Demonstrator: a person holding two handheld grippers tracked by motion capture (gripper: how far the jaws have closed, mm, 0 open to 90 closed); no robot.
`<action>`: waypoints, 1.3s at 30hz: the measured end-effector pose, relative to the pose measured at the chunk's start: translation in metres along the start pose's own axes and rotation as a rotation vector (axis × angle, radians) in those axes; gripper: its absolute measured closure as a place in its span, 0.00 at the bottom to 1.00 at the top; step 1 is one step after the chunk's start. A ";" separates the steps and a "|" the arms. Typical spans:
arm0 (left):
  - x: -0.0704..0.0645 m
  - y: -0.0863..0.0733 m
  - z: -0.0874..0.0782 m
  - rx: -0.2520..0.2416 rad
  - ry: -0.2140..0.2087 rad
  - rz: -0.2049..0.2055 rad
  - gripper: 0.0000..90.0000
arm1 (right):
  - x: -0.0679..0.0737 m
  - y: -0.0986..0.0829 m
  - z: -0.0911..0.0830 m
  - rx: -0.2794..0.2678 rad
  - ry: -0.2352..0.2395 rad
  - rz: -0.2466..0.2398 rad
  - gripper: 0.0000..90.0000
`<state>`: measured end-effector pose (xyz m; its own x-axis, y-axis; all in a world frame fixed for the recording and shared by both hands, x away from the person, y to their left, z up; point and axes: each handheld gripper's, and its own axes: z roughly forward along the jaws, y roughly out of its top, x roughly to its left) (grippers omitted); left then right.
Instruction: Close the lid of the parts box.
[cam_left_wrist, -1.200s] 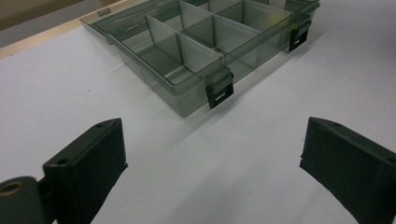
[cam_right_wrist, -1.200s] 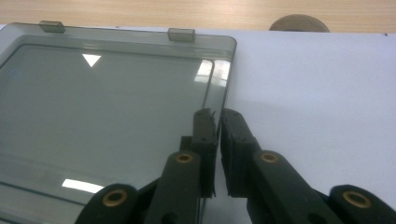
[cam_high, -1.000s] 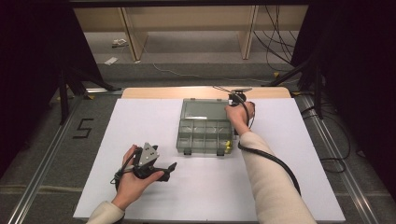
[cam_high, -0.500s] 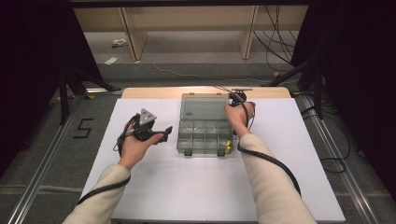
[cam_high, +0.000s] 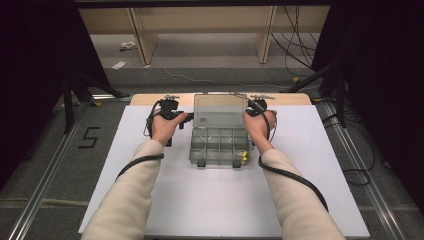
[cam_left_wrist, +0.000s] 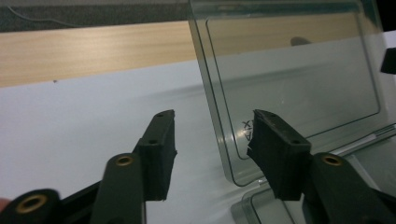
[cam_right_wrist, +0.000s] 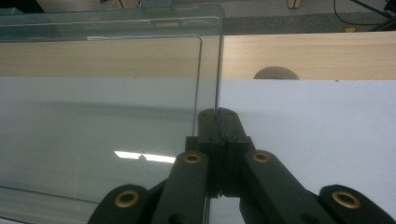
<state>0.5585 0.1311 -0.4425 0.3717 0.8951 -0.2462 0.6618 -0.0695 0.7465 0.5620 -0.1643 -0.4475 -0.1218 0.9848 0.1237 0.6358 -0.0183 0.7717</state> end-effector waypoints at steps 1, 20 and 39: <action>-0.001 0.000 0.005 0.020 -0.001 -0.007 0.59 | 0.000 0.000 0.000 -0.003 -0.001 -0.001 1.00; -0.017 0.000 0.021 0.067 0.065 -0.094 0.97 | -0.002 -0.005 -0.005 -0.034 0.009 -0.012 1.00; -0.026 -0.005 0.015 -0.013 0.114 -0.077 0.99 | -0.016 0.013 -0.001 -0.057 0.090 -0.028 0.84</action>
<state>0.5554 0.1019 -0.4486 0.2434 0.9419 -0.2315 0.6764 0.0062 0.7365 0.5712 -0.1806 -0.4390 -0.2086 0.9656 0.1552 0.5868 -0.0034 0.8097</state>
